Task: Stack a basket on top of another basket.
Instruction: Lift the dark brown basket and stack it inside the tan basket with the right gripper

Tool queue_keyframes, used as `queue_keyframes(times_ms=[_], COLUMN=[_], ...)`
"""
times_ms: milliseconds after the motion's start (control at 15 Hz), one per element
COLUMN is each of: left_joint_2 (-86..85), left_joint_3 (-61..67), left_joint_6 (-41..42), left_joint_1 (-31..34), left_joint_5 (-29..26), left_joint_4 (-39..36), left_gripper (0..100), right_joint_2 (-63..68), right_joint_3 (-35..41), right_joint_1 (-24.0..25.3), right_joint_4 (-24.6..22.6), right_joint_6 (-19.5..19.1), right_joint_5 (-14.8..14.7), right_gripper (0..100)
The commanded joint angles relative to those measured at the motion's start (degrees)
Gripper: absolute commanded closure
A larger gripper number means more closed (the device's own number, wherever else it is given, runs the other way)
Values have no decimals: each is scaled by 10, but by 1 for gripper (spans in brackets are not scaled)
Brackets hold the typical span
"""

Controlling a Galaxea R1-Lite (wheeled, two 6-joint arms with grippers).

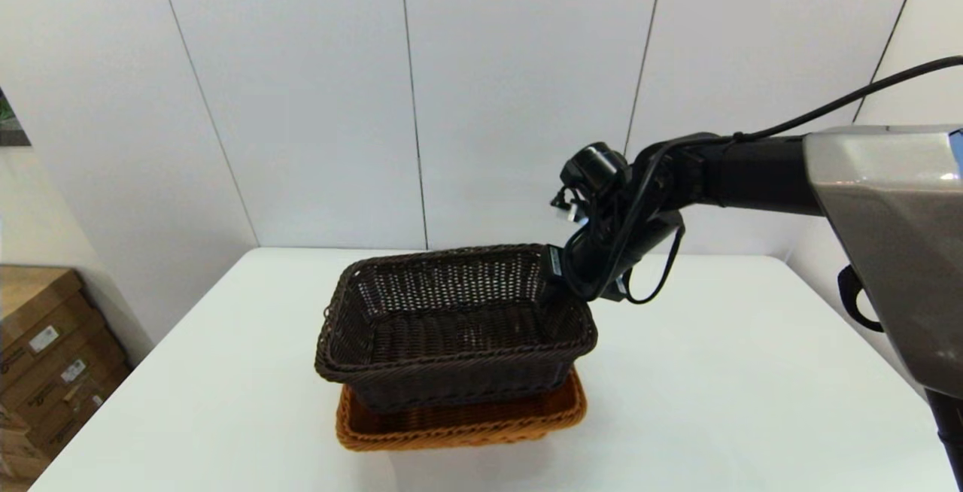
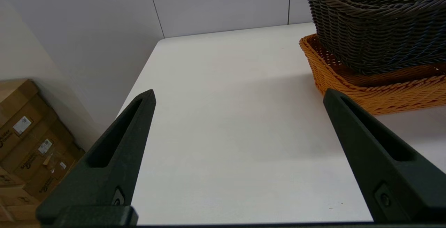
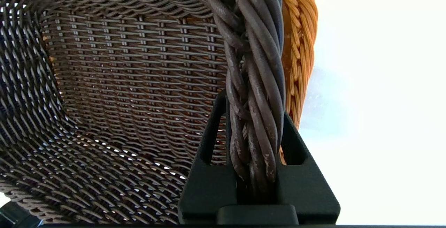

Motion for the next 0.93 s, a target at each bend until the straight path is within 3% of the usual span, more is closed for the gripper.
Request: queue_keyframes(times_ms=[67, 933], left_joint_2=[1, 1], left_joint_3=[0, 0], left_joint_6=[0, 0], left_joint_1=[0, 0], left_joint_5=[0, 0], left_joint_4=[0, 0], left_gripper=[0, 0], right_joint_2=[0, 0], right_joint_3=[2, 0], right_joint_1=[2, 6], right_joint_4=[3, 2], right_joint_6=[1, 1], right_joint_5=[1, 1], right_gripper=[100, 100])
